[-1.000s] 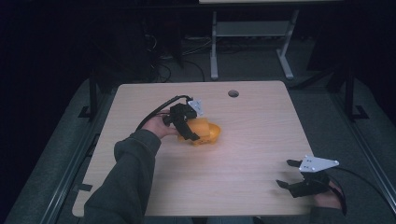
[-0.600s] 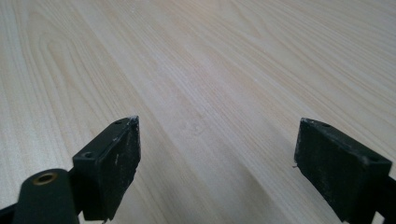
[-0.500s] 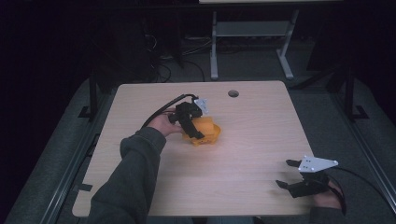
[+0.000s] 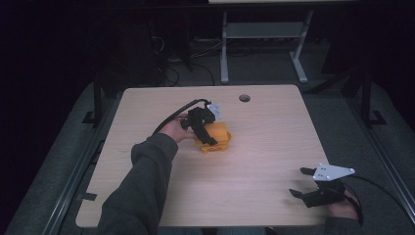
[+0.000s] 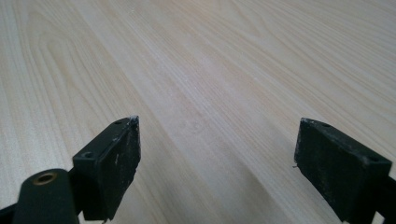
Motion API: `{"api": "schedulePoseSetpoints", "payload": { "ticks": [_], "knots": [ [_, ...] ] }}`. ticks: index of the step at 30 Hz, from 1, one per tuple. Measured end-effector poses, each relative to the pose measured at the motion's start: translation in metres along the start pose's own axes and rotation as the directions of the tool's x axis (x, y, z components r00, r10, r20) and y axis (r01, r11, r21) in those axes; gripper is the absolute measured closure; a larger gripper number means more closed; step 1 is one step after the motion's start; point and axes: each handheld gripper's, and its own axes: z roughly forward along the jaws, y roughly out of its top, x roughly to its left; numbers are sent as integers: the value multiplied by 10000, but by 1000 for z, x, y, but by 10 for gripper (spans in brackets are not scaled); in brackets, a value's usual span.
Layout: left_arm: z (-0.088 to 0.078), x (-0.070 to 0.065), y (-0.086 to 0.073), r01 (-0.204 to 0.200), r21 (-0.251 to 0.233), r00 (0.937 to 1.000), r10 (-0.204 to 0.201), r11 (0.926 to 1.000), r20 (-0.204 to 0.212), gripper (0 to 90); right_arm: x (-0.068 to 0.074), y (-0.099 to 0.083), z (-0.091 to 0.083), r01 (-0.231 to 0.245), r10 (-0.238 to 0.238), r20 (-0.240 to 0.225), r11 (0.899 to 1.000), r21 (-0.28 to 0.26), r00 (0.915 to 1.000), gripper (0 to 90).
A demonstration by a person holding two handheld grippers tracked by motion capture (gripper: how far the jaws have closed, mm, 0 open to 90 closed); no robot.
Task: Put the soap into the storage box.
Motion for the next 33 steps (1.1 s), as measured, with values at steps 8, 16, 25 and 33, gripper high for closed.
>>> {"api": "schedulePoseSetpoints", "payload": {
  "ticks": [8,16,25,33],
  "knots": [
    [6,3,-1,50,50,9999,-51,10000,153,210,0,0,0,-76,76,-40,10000,-56,10000,140],
    [13,5,-2,0,249,9998,-6,9997,220,209,0,0,0,-44,43,-33,9999,-109,10000,140],
    [15,7,-3,48,350,9995,-58,9994,296,208,0,0,0,-17,16,-38,9999,-114,10000,140],
    [15,8,-4,194,268,9993,-203,9995,327,206,1,0,0,-40,39,-67,10000,-79,10000,140]
  ]
}}
